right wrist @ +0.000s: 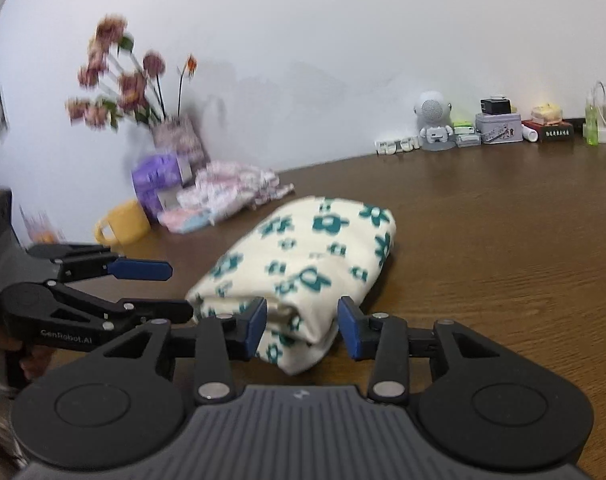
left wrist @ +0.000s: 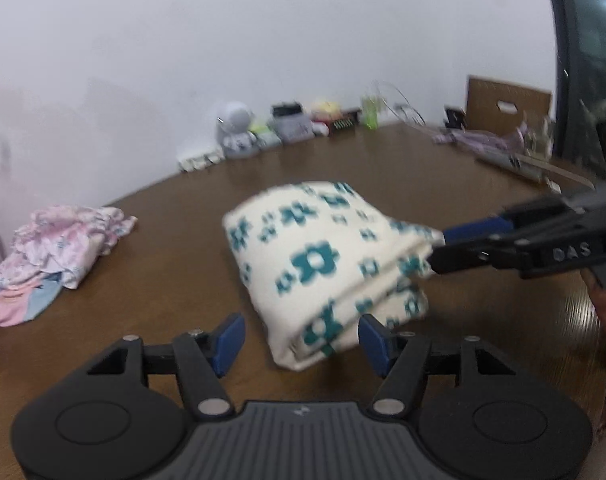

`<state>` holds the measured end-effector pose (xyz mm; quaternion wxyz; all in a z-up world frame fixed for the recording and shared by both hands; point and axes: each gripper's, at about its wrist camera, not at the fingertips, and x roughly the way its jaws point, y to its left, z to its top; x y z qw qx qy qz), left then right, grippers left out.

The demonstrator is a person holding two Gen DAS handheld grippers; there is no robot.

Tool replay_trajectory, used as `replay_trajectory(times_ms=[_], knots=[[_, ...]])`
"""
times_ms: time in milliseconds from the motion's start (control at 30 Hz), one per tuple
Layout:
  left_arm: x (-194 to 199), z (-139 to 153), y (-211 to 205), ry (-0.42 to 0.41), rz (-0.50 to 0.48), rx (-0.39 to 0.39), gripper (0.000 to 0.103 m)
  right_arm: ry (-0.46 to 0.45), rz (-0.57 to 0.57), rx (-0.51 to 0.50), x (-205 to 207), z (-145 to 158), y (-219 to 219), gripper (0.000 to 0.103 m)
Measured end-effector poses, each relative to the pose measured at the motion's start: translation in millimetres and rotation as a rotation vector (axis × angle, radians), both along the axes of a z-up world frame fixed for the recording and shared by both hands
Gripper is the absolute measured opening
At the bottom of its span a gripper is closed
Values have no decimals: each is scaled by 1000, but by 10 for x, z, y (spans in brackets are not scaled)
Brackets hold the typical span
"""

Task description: Fold clothes

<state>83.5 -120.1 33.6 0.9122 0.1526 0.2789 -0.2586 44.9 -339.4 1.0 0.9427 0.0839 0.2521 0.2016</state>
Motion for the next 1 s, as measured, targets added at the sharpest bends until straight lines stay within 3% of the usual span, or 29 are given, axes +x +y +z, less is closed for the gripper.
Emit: replay_trajectory(times_ms=[133, 300, 367, 400, 500, 833, 867, 967, 1000], knots=[[87, -122, -8, -10, 18, 22, 57, 13, -25, -38, 90, -60, 131, 40], [215, -133, 60, 35, -2, -40, 34, 10, -67, -34, 134, -98, 166, 37], [244, -150, 90, 40, 6, -50, 26, 17, -81, -40, 152, -112, 173, 20], [253, -156, 111, 43, 13, -56, 21, 26, -91, -39, 166, -125, 169, 16], [279, -174, 188, 73, 34, -92, 16, 55, -113, -16, 186, -173, 147, 8], [339, -202, 269, 113, 70, -135, 18, 103, -121, -18, 185, -184, 228, 8], [340, -194, 282, 120, 69, -139, 21, 112, -120, -27, 194, -196, 245, 8], [321, -133, 354, 139, 56, -161, 49, 127, -112, -19, 158, -185, 235, 14], [291, -92, 395, 132, 42, -177, 50, 126, -105, -6, 126, -157, 203, 16]])
